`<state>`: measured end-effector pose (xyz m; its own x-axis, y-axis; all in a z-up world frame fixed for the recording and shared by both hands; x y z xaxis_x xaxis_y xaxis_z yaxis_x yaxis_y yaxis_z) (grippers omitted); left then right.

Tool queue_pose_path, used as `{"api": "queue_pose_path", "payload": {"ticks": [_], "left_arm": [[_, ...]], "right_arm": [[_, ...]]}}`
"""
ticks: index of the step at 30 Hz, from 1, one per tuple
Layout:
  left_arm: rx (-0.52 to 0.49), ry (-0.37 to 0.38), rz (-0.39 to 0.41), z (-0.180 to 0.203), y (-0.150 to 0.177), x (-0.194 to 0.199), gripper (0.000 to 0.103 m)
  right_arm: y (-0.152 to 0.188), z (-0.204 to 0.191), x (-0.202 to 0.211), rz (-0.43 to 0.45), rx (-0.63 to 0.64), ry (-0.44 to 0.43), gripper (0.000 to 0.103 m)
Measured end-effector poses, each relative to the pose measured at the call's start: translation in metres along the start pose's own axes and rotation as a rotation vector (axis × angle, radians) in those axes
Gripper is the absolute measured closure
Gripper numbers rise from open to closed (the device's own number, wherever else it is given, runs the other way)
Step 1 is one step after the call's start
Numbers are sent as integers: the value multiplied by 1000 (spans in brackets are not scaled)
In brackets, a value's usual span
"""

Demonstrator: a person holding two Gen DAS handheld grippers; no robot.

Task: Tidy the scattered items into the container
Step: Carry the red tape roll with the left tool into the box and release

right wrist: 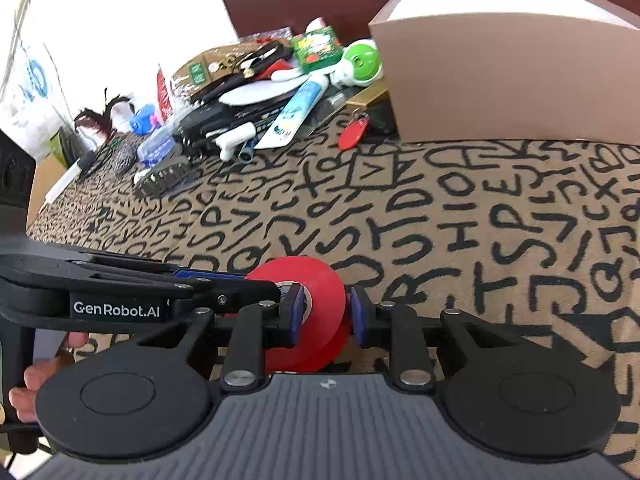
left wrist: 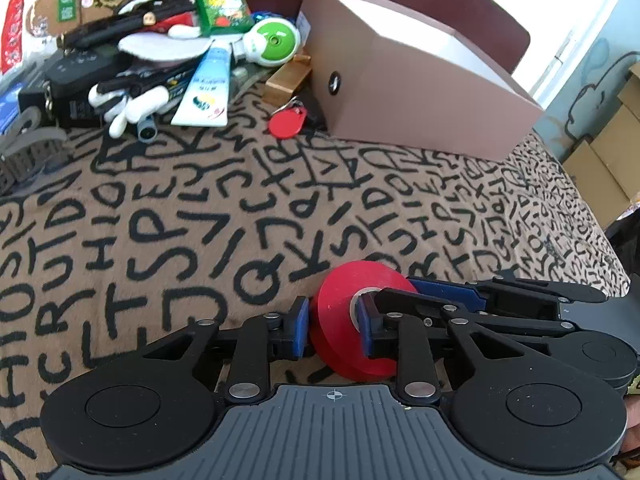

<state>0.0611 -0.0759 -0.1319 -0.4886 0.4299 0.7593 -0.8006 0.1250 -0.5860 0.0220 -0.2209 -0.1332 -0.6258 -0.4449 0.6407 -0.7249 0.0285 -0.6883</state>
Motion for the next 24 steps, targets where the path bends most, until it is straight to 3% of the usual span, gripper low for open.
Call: {"api": "queue_pose_path", "payload": {"ticks": [7, 24], "left_arm": [[-47, 9, 82, 20, -25, 19, 81], [-183, 57, 320, 101, -142, 47, 81]], "right_arm": [[-28, 0, 27, 85, 50, 16, 75], [-139, 38, 92, 344, 128, 96, 75]]}}
Point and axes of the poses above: each gripper's, at about its wrist camera, not at the fingertips, and x roughly against the way its jaws point, z to its right, y to its underside, the point moved 6 cm from there along -x, roughly the way its jaws point, and after that the axes turned 3 degrees about -y, right-handed, at the moved point
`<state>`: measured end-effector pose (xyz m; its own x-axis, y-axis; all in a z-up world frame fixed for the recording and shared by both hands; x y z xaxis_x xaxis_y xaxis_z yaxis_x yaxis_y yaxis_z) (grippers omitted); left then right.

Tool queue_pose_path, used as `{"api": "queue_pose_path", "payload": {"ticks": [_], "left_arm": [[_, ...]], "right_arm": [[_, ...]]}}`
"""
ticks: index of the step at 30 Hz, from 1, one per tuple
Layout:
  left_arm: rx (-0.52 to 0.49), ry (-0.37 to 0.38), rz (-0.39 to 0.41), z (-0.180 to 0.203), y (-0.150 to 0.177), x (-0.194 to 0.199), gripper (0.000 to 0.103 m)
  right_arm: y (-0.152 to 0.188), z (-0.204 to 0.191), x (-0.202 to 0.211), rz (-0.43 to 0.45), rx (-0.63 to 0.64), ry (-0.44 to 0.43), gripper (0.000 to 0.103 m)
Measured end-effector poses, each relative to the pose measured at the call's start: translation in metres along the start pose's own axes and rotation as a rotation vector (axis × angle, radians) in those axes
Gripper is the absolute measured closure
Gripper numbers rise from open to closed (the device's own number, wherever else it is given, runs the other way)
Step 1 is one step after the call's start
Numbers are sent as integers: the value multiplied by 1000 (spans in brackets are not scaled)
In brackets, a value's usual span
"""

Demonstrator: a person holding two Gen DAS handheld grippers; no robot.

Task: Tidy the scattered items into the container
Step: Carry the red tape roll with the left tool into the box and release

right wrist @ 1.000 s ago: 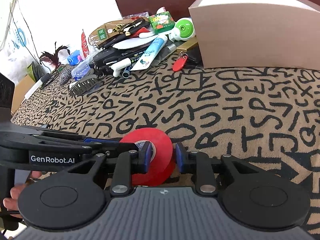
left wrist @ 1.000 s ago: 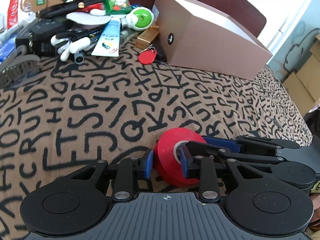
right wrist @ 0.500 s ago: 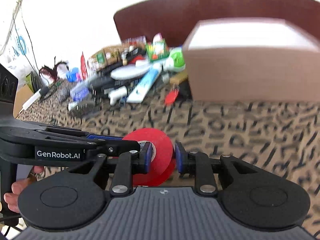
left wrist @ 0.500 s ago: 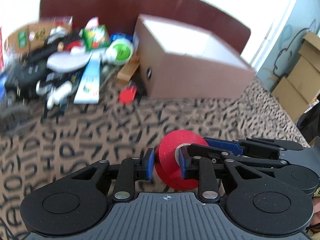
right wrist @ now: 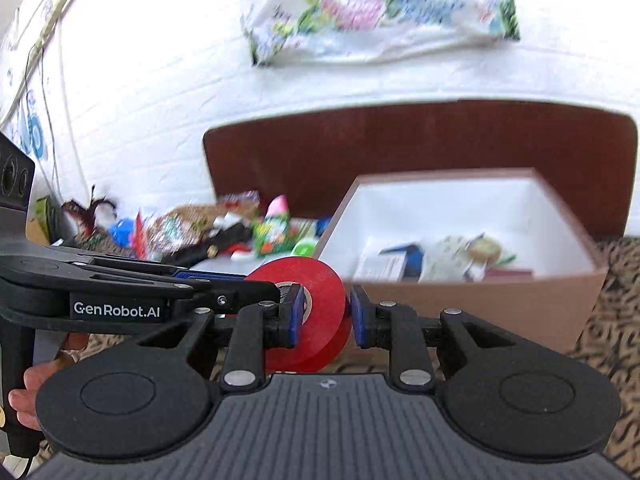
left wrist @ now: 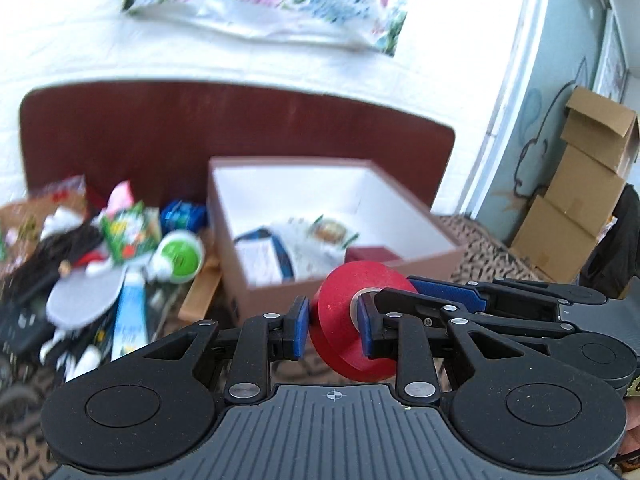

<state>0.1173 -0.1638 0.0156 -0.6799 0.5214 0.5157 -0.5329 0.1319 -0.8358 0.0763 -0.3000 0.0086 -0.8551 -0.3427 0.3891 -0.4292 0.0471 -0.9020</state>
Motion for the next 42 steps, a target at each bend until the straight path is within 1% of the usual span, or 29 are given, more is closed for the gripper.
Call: {"api": "queue_pose_path", "payload": {"ticks": [10, 13, 22, 28, 34, 40, 41, 42], "left_arm": [[-25, 47, 37, 21, -61, -54, 81], [-31, 60, 36, 24, -76, -75, 81], [10, 111, -44, 27, -101, -159, 81], [43, 135, -126, 26, -105, -213, 81], [74, 158, -200, 21, -105, -261, 81], [122, 182, -257, 16, -104, -295, 81], [133, 182, -265, 15, -103, -299, 80], [142, 181, -268, 14, -103, -303, 75]], "right_arm": [[-48, 56, -24, 46, 6, 51, 75], [-58, 76, -35, 41, 5, 64, 75], [-72, 143, -85, -43, -47, 114, 75], [-71, 182, -119, -122, -85, 136, 75], [-68, 213, -147, -196, -108, 154, 75], [-64, 233, -166, -255, -133, 183, 75], [-63, 235, -167, -259, -140, 186, 75], [-62, 237, -169, -257, -153, 188, 74]]}}
Point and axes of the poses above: each gripper's, at about its wrist camera, not at the fingertips, and x roughly against the way its jaws point, z to its right, y to its underside, the point moved 6 cm from there along -x, roughly the way its jaws point, and after that the axes turned 3 degrees about -y, right-handed, at the moved point
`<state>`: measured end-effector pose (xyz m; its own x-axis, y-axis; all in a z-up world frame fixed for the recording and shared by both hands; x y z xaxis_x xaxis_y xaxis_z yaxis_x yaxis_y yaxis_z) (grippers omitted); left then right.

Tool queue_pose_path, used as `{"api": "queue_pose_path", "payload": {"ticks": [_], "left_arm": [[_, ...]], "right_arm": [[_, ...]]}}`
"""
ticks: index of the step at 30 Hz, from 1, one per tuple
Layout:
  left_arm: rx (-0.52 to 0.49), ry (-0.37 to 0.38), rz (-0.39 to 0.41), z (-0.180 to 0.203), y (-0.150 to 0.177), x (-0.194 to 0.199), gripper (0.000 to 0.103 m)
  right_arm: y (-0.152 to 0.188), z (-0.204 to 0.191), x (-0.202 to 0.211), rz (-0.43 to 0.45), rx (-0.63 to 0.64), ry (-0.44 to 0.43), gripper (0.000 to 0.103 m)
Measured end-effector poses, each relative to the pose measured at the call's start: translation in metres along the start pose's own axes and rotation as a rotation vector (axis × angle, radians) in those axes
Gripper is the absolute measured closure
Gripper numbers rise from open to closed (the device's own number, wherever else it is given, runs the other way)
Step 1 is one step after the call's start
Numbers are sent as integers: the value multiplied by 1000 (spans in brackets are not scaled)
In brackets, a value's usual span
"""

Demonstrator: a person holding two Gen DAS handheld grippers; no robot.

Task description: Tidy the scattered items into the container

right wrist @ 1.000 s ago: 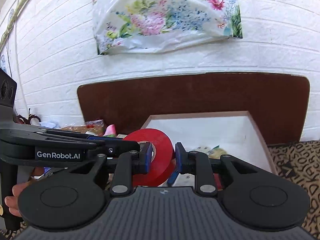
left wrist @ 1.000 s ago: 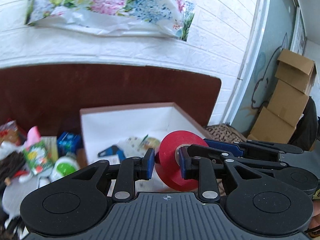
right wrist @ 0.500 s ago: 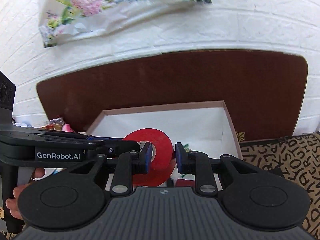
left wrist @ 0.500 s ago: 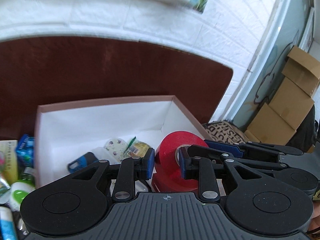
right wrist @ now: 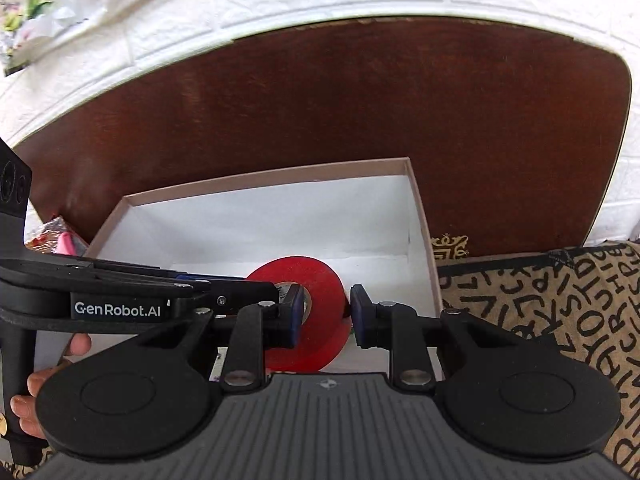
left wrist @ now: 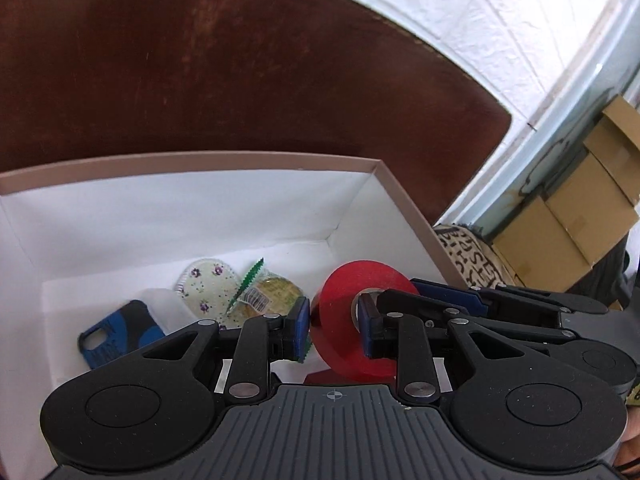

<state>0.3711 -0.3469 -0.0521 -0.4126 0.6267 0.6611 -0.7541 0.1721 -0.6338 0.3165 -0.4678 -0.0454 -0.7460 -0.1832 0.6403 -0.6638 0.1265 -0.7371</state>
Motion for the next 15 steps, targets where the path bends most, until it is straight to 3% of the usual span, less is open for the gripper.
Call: {"api": "queue_pose_path", "payload": {"ticks": [1, 2, 3, 6, 9, 15], "left_arm": [[10, -6, 0, -2, 0, -2, 71], [22, -13, 3, -5, -1, -4, 57], [34, -18, 9, -8, -1, -4, 35], [48, -98, 78, -18, -1, 4, 12], [48, -91, 127, -21, -1, 17, 8], [-11, -151, 200, -11, -2, 38, 1]], "right_arm": [[0, 2, -1, 4, -17, -5, 74], [1, 5, -2, 8, -35, -12, 74], [2, 7, -2, 14, -47, -15, 73], [1, 7, 5, 75, -14, 44, 51], [0, 5, 15, 109, -29, 33, 36], [7, 2, 30, 140, -51, 16, 27]]}}
Point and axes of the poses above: each gripper's, at about its wrist camera, not at the fingertips, and x roughly against the way its jaws point, z to its right, y to its underside, the point moved 6 cm from there along -x, roughly the way its jaws point, and after that the axes turned 3 degrees about -y, right-handed, at the moved point
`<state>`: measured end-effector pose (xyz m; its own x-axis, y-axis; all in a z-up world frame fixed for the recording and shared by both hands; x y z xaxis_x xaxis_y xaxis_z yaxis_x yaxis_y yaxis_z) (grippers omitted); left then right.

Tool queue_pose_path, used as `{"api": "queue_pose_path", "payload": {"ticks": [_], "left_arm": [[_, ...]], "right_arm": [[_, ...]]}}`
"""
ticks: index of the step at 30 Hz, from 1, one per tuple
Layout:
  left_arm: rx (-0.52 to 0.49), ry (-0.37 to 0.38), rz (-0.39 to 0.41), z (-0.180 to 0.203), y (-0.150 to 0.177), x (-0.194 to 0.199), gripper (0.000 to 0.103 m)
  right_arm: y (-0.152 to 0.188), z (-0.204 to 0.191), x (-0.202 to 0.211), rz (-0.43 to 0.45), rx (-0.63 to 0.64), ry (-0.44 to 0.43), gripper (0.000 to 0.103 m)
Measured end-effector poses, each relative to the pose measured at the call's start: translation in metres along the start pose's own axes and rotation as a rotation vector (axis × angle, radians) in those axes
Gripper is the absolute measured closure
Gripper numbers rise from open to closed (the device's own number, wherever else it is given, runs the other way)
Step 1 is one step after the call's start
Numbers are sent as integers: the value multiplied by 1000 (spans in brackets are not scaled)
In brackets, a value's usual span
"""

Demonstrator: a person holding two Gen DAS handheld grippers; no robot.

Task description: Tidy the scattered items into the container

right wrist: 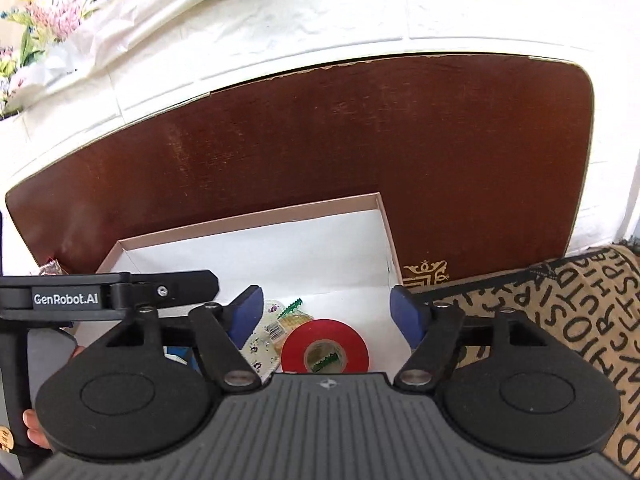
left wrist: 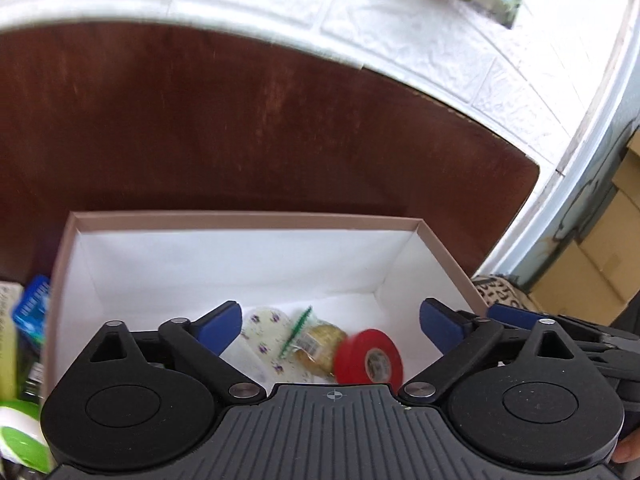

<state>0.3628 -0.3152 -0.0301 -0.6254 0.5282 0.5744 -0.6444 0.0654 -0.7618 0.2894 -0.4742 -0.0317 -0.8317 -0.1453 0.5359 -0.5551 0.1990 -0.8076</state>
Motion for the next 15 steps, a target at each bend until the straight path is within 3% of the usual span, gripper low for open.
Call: {"api": "queue_pose_path", "payload": {"ticks": [6, 9, 15], "left_arm": [[-14, -24, 19, 5, 0, 19, 0], [-38, -78, 54, 6, -1, 31, 0], [-118, -130, 104, 17, 6, 61, 0]], "right_arm": [[0, -1, 11, -3, -26, -11, 21], [3, -6, 23, 10, -14, -29, 9], [4, -27, 53, 39, 32, -59, 6]]}}
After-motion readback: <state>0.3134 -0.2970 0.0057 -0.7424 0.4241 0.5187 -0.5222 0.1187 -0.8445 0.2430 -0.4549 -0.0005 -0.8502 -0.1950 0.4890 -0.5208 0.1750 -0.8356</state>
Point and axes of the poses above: each gripper's, at about its wrist camera, not at the fingertips, and x roughly against the way its jaws point, z to its right, y to its underside, the point moved 6 cm from there along -x, roughly the way its jaws point, and after that the axes turned 3 degrees about -y, right-handed, at the moved point
